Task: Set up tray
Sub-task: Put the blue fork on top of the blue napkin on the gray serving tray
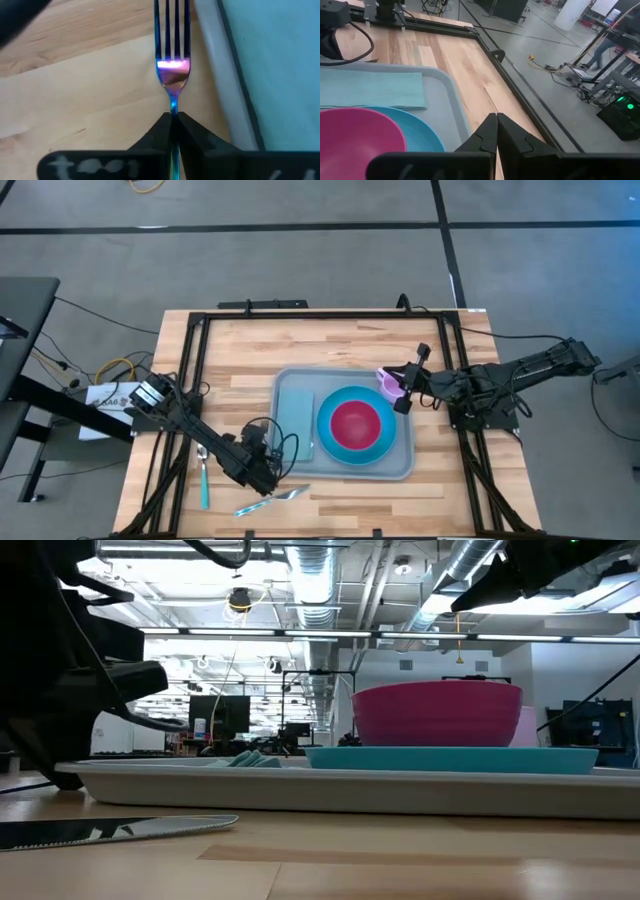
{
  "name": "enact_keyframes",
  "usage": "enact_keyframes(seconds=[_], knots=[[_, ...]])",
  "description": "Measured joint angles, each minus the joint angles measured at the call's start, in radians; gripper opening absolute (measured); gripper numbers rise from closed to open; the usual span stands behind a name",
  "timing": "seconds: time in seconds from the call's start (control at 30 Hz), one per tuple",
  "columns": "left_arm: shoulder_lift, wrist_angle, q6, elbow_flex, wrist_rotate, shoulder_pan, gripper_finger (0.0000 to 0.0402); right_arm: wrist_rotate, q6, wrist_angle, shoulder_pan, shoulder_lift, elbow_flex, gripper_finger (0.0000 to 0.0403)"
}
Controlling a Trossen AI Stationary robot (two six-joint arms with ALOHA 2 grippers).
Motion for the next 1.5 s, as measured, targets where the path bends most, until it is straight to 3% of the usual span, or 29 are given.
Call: enact_keyframes(seconds=[0.27, 0.37, 0.47, 0.73, 0.87, 1.03, 1.5], knots=[[0.005, -0.273, -0.118, 0.152, -0.041, 0.002, 0.0003, 0.000, 0.000, 0.000, 0.000, 0.000, 0.000, 0.0000], [0.004, -0.326, -0.171, 0.206, -0.173, 0.001, 0.0002, 0.000, 0.000, 0.000, 0.000, 0.000, 0.000, 0.0000], [0.003, -0.288, -0.156, 0.244, -0.273, 0.031, 0.0002, 0.000, 0.000, 0.000, 0.000, 0.000, 0.000, 0.0000], [0.004, -0.104, 0.145, 0.247, -0.310, 0.196, 0.0001, 0.000, 0.006, 0.000, 0.000, 0.000, 0.000, 0.0000], [0.004, -0.099, 0.237, 0.246, -0.274, 0.272, 0.0001, 0.000, 0.006, 0.000, 0.000, 0.000, 0.000, 0.0000], [0.004, 0.039, 0.324, 0.206, -0.263, 0.304, 0.0001, 0.000, 0.001, 0.000, 0.000, 0.000, 0.000, 0.0000], [0.003, 0.153, 0.253, 0.104, -0.206, 0.274, 0.0000, 0.000, 0.000, -0.001, 0.000, 0.000, 0.000, 0.0000]])
